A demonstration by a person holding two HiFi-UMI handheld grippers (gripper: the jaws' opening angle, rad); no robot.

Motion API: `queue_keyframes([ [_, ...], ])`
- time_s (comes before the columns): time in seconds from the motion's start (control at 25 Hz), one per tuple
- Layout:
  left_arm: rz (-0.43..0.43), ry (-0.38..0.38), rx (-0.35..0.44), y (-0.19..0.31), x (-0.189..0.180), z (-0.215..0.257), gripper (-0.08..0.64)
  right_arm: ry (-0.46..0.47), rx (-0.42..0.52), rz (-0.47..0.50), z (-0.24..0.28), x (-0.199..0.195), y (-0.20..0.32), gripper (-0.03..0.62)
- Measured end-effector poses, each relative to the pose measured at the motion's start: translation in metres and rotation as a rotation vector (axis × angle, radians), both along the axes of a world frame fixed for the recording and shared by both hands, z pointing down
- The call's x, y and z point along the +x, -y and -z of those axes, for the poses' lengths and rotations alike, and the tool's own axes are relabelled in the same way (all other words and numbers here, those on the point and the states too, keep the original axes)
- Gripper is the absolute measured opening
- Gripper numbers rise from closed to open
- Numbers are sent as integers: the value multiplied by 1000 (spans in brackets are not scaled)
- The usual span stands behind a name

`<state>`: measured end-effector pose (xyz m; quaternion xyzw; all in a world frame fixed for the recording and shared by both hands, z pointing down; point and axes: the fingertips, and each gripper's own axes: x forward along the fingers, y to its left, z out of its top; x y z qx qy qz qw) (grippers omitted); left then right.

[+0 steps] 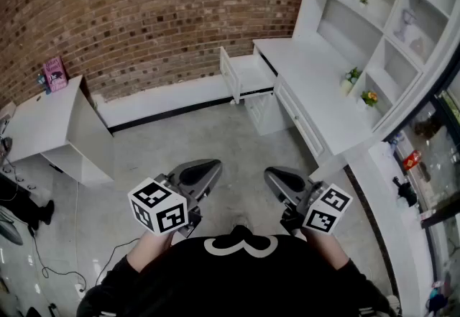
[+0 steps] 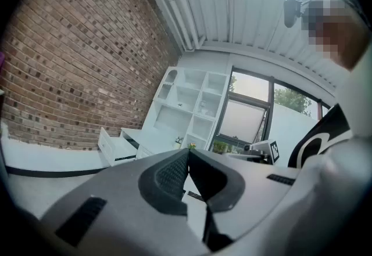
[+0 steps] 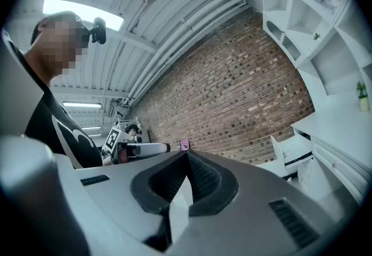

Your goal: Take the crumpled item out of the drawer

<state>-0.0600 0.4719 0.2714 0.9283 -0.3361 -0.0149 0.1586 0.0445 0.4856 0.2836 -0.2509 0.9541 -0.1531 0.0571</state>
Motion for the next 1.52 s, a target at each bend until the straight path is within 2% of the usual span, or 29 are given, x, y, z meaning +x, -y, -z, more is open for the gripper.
queue_keyframes([
  [0.4,5,21,-10,-8,-3,-4,3,4,-6,-12,-4,2,-8,11],
  [0.64,-3,30,-29,12,8,-8,3,56,-35,-23,-5,17,9,11],
  [1.04,-27,35,-56,69,35,-18,3,61,-70,-48,-17,44,70,11],
  [1.4,-17,66,-105,141,57,-31,3,-60,37,-66,-11,65,144,9],
  [1.52,-13,73,-105,165,67,-33,3,-68,58,-65,-11,74,169,48],
])
